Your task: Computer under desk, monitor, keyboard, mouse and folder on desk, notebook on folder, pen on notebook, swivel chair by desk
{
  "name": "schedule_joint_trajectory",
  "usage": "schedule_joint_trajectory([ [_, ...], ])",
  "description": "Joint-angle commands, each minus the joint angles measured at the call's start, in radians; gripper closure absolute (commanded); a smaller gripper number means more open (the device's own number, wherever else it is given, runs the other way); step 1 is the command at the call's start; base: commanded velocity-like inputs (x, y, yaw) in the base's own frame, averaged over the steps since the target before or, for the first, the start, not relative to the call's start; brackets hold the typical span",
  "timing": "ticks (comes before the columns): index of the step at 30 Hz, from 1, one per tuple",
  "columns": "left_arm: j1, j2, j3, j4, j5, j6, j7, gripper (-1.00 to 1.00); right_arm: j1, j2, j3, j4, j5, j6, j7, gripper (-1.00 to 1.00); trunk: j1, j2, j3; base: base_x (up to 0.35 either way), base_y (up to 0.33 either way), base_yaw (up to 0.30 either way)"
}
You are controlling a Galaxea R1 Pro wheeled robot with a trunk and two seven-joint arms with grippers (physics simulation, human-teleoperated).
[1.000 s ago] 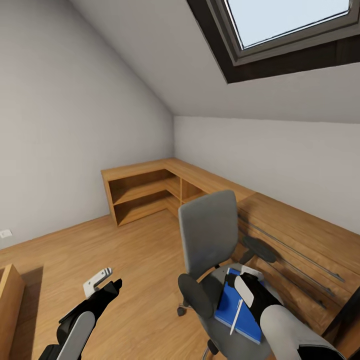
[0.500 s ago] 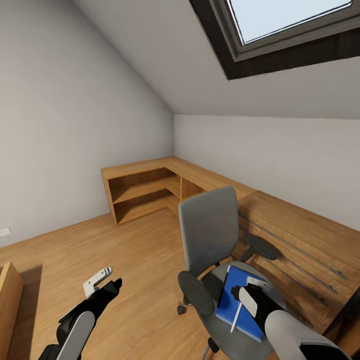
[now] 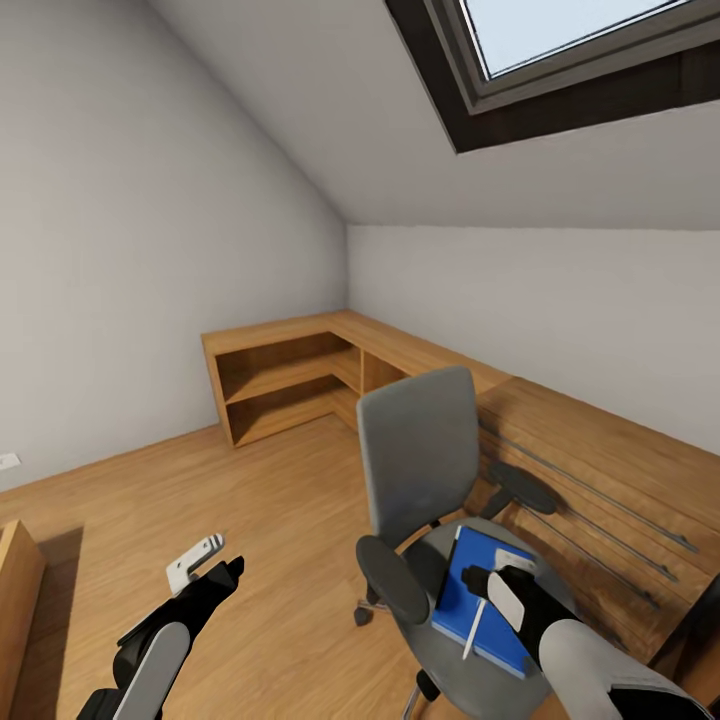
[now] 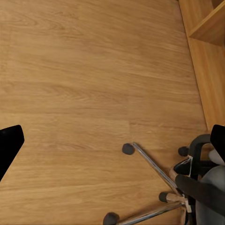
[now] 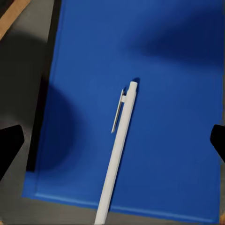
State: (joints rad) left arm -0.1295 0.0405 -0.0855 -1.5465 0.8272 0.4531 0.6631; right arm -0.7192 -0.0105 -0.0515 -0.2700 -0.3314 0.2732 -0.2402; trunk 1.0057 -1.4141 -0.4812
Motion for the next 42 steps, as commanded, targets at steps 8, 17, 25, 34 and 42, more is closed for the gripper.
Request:
schedule_joint_trajectory([
  [8, -0.001, 0.001, -0.002, 0.0, 0.007, 0.001, 0.009, -1.0, 0.0, -0.032, -0.01, -0.003, -0.062, 0.006, 0.045, -1.0, 0.031, -0.057, -0.026, 0.0, 0.0, 0.0],
  [17, -0.001, 0.001, -0.002, 0.0, 0.008, 0.001, 0.009, -1.0, 0.0, -0.04, -0.024, -0.002, -0.067, 0.006, 0.047, -1.0, 0.065, -0.12, -0.054, 0.0, 0.0, 0.0],
  [25, 0.0, 0.001, -0.001, 0.0, 0.007, 0.001, 0.009, -1.0, 0.0, -0.039, -0.027, 0.0, -0.067, 0.007, 0.044, -1.0, 0.096, -0.176, -0.08, 0.0, 0.0, 0.0],
  [34, 0.0, 0.001, 0.0, 0.001, 0.008, 0.001, 0.009, -1.0, 0.0, -0.033, -0.023, 0.0, -0.062, 0.008, 0.038, -1.0, 0.127, -0.232, -0.105, 0.0, 0.0, 0.0],
  [42, 0.0, 0.001, 0.001, 0.002, 0.007, 0.001, 0.009, -1.0, 0.0, -0.03, -0.018, -0.001, -0.058, 0.008, 0.009, -1.0, 0.127, -0.232, -0.105, 0.0, 0.0, 0.0],
])
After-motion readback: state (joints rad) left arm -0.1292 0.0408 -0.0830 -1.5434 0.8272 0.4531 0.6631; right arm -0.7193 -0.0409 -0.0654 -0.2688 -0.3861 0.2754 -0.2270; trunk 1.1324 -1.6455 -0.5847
